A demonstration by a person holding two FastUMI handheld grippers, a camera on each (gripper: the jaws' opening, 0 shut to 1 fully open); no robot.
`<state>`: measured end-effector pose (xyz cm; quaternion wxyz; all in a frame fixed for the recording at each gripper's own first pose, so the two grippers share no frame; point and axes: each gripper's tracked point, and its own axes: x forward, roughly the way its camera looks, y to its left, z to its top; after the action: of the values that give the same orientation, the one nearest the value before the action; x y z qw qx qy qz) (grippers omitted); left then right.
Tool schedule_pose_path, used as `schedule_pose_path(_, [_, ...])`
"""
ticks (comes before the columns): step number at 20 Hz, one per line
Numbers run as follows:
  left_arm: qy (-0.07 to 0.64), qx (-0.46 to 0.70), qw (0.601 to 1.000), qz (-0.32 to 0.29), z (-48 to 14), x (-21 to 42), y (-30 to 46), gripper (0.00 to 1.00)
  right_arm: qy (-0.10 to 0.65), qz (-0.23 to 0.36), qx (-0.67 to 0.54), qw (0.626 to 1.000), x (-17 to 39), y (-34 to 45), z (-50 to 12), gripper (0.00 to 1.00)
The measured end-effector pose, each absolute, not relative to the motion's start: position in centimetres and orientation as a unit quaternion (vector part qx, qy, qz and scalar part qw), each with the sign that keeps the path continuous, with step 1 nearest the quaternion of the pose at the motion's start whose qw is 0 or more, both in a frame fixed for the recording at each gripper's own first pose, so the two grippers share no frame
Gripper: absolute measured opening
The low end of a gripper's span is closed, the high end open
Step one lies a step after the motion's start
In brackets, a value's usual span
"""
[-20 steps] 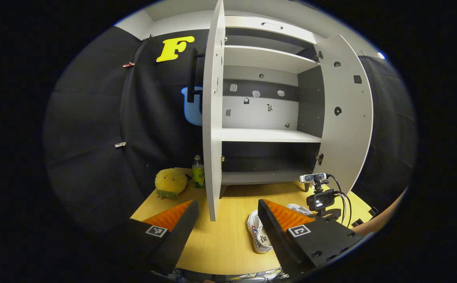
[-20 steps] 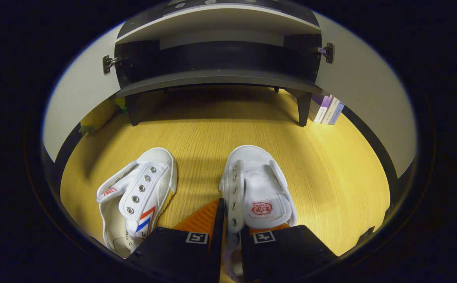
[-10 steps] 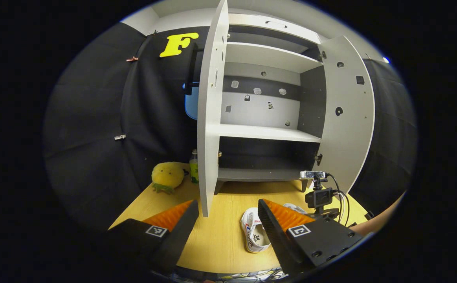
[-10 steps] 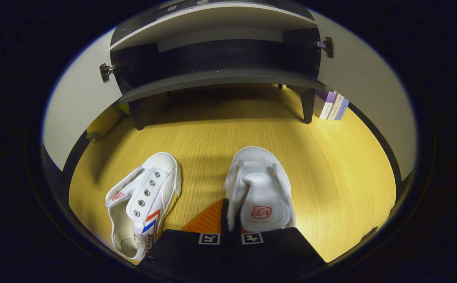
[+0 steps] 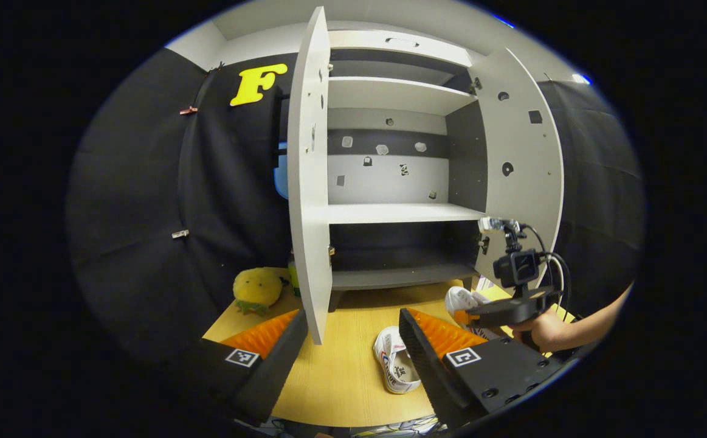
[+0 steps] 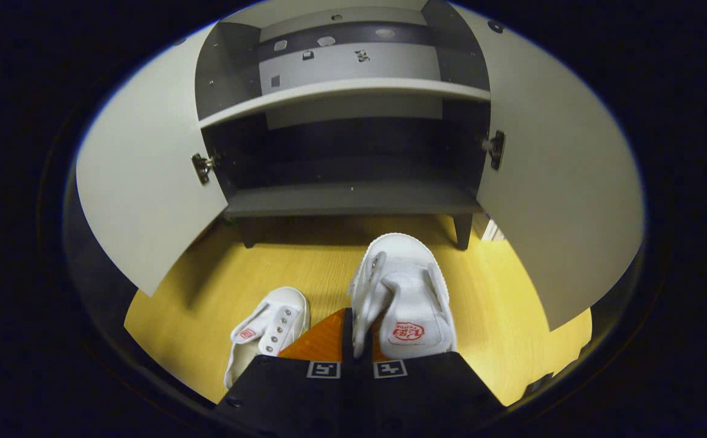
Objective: Grab one shoe with the right hand and put it into the shoe cabinet, grab the other shoe with the left hand and put it into the shoe cabinet; then close the right door with the right hand and the left door with the left hand.
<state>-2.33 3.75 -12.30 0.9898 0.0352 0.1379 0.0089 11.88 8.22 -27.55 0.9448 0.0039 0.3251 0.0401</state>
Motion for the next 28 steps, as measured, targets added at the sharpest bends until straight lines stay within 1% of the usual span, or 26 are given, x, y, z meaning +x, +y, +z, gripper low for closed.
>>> schedule_pose_path(3, [0.127, 0.047, 0.991, 0.002, -11.9, -1.9, 3.5, 0.95, 0.266, 0.054, -0.015, 0.962, 13.6, 8.7, -21.1, 0.05])
schedule_pose_path(8, [0.118, 0.04, 0.992, -0.006, -11.4, -0.8, 2.8, 0.95, 0.185, 0.081, -0.021, 0.979, 17.8, 10.5, -11.3, 0.05])
schedule_pose_path(13, [0.106, 0.042, 0.993, -0.008, -10.6, 0.2, 2.4, 0.95, 0.133, 0.082, -0.02, 0.988, 24.0, 10.6, -4.4, 0.05])
schedule_pose_path(16, [0.106, 0.031, 0.994, -0.006, -10.3, 0.2, 1.8, 0.95, 0.12, 0.071, -0.03, 0.99, 28.2, 10.4, -1.8, 0.05])
schedule_pose_path(21, [0.098, 0.036, 0.994, 0.017, -9.7, 0.6, 2.5, 0.95, 0.112, 0.072, -0.023, 0.991, 35.1, 10.7, 0.9, 0.05])
schedule_pose_path(23, [0.091, 0.027, 0.995, 0.028, -9.1, 0.9, 2.9, 0.95, 0.125, 0.065, -0.025, 0.99, 37.8, 10.5, 0.5, 0.05])
schedule_pose_path(28, [0.065, 0.012, 0.997, 0.049, -7.4, 1.3, 3.3, 0.95, 0.16, 0.046, -0.103, 0.981, 44.2, 9.8, -1.5, 0.05])
